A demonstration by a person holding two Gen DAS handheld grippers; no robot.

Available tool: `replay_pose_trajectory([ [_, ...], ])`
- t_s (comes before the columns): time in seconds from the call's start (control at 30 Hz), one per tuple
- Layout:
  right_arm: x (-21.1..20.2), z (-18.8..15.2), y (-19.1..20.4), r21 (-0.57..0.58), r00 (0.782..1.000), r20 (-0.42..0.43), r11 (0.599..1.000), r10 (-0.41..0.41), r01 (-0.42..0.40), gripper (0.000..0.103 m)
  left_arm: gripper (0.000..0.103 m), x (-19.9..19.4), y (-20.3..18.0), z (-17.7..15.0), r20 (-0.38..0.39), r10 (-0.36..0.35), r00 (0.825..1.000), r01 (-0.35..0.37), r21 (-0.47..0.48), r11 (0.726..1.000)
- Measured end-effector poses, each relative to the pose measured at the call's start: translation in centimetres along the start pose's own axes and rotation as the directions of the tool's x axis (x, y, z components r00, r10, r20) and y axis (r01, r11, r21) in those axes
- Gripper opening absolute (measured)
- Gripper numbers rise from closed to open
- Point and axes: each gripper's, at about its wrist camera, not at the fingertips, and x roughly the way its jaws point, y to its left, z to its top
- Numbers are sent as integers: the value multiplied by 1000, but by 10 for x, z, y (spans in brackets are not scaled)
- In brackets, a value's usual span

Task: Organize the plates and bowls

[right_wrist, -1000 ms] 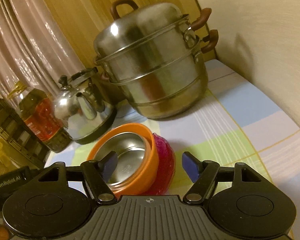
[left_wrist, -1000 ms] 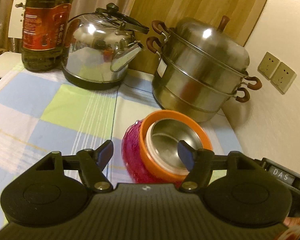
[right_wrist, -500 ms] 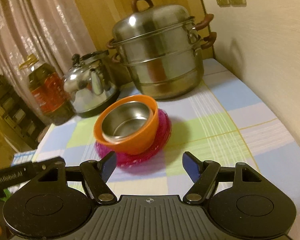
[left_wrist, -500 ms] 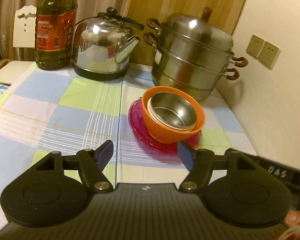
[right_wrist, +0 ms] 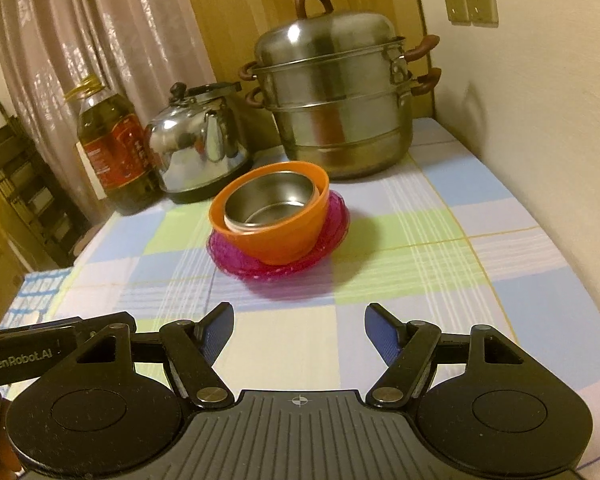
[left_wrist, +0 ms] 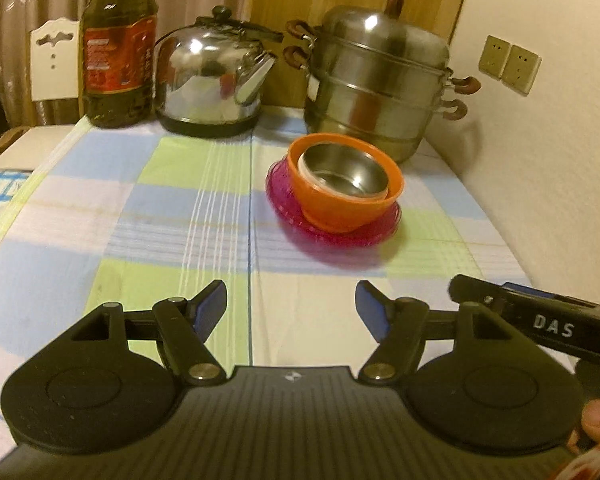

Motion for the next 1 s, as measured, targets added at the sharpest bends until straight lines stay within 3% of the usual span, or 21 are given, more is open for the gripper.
replay_pose_trajectory([
  [0.5,-43,-43,0,-37,1000,28,999,-10,11,72,68,-33,-6,-40,-26,21,999,-21,-17,1000],
  [1.0,-56,-67,14,-47,1000,7,999,2,-2,72,69,-60,-7,-67,-19,60,998,-59,45,997],
])
